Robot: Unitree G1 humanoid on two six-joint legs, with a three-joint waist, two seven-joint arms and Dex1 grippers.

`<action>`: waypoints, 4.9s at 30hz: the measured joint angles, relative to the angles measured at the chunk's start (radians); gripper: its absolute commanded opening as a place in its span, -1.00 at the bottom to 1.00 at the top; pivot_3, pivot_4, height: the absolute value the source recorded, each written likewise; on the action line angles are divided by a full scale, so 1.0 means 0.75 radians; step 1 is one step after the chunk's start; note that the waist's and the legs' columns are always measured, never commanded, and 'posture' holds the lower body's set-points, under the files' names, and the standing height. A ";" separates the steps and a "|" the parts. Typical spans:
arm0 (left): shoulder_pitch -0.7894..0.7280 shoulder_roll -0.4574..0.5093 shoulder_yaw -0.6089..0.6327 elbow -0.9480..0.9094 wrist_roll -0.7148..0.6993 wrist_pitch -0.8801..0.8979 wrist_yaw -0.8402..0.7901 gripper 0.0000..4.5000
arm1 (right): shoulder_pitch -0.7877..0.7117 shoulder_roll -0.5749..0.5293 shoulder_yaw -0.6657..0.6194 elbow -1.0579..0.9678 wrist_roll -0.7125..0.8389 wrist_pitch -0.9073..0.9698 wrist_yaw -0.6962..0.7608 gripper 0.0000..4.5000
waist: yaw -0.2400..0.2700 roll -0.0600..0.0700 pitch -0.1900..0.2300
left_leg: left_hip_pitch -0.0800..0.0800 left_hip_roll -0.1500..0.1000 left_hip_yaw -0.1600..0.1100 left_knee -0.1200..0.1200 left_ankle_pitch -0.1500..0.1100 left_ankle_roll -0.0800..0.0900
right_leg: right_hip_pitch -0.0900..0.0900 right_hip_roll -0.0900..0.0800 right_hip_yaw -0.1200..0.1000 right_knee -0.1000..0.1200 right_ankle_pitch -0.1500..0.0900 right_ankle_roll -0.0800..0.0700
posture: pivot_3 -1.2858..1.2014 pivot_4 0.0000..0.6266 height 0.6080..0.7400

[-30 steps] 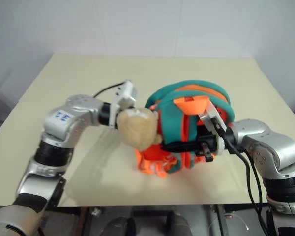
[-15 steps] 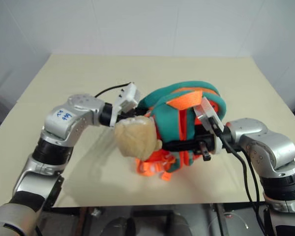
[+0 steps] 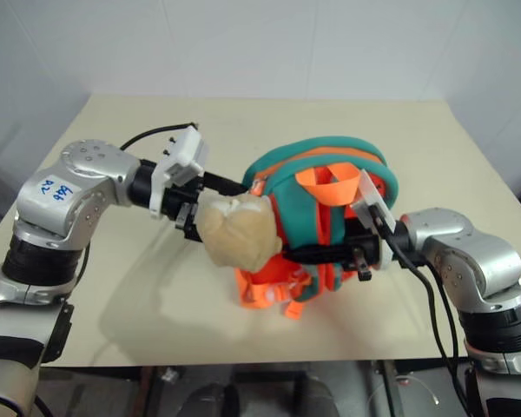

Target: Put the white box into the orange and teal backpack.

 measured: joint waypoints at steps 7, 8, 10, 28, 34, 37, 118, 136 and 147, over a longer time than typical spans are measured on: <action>0.025 0.088 0.099 -0.005 -0.057 -0.027 -0.025 0.98 | -0.001 0.000 0.000 0.001 -0.004 0.000 -0.003 -0.77 | -0.003 0.000 0.000 | 0.000 0.001 0.000 0.000 0.000 0.000 | 0.000 0.000 0.000 0.000 0.000 0.000 | 0.03 -0.52 1.00; 0.032 0.097 0.155 -0.004 -0.094 -0.021 -0.020 0.98 | -0.001 0.000 0.000 0.000 -0.003 0.000 -0.005 -0.77 | -0.003 0.000 0.000 | 0.000 0.001 0.000 0.000 0.000 0.000 | 0.000 0.000 0.000 0.000 0.000 0.000 | 0.03 -0.52 1.00; 0.037 0.111 0.258 -0.006 -0.158 0.006 -0.014 0.98 | -0.001 0.000 -0.001 0.000 -0.003 0.000 -0.010 -0.77 | -0.002 0.000 0.000 | 0.000 0.001 0.000 0.000 0.000 0.000 | 0.000 0.001 0.000 0.000 0.000 0.000 | 0.03 -0.52 1.00; 0.317 0.081 0.539 -0.437 -0.528 0.204 0.435 0.98 | -0.003 -0.009 -0.008 0.011 -0.012 0.000 -0.011 -0.77 | 0.000 0.000 0.000 | 0.001 0.001 0.000 0.000 0.000 -0.001 | 0.001 0.000 0.001 0.000 0.000 0.000 | 0.03 -0.52 1.00; 0.367 0.021 0.515 -0.527 -0.611 0.263 0.616 0.98 | -0.020 -0.009 -0.007 0.023 -0.015 0.000 -0.010 -0.77 | -0.002 0.000 0.000 | 0.002 0.001 0.000 -0.001 0.000 -0.001 | 0.002 0.001 0.002 0.000 0.000 0.000 | 0.03 -0.52 1.00; 0.389 0.011 0.488 -0.525 -0.621 0.275 0.668 0.98 | -0.030 -0.009 -0.007 0.034 -0.020 0.000 -0.009 -0.77 | 0.000 0.000 0.000 | 0.002 0.001 0.000 0.000 0.000 -0.001 | 0.002 0.000 0.001 0.000 0.000 0.000 | 0.03 -0.52 1.00; 0.173 0.510 -0.107 0.185 0.033 -0.287 -0.322 -0.36 | 0.067 0.009 -0.029 -0.022 -0.025 -0.029 -0.108 -0.77 | -0.001 0.001 0.000 | 0.003 0.001 0.012 -0.017 0.000 -0.004 | -0.002 0.003 0.001 -0.010 -0.001 -0.002 | 0.03 -0.52 1.00; 0.062 0.332 -0.476 0.385 0.242 -0.528 -0.324 -0.36 | 0.066 0.034 -0.029 -0.018 -0.033 -0.037 -0.120 -0.77 | -0.003 0.001 0.000 | 0.003 0.002 0.012 -0.014 0.000 -0.004 | -0.003 0.004 0.002 -0.007 -0.001 -0.002 | 0.03 -0.52 1.00; 0.014 0.227 -0.497 0.495 0.347 -0.609 -0.324 -0.36 | 0.065 0.043 -0.029 -0.018 -0.038 -0.038 -0.130 -0.77 | 0.000 0.001 0.000 | 0.003 0.003 0.012 -0.010 0.000 -0.003 | -0.003 0.004 0.002 -0.005 -0.001 -0.002 | 0.03 -0.52 1.00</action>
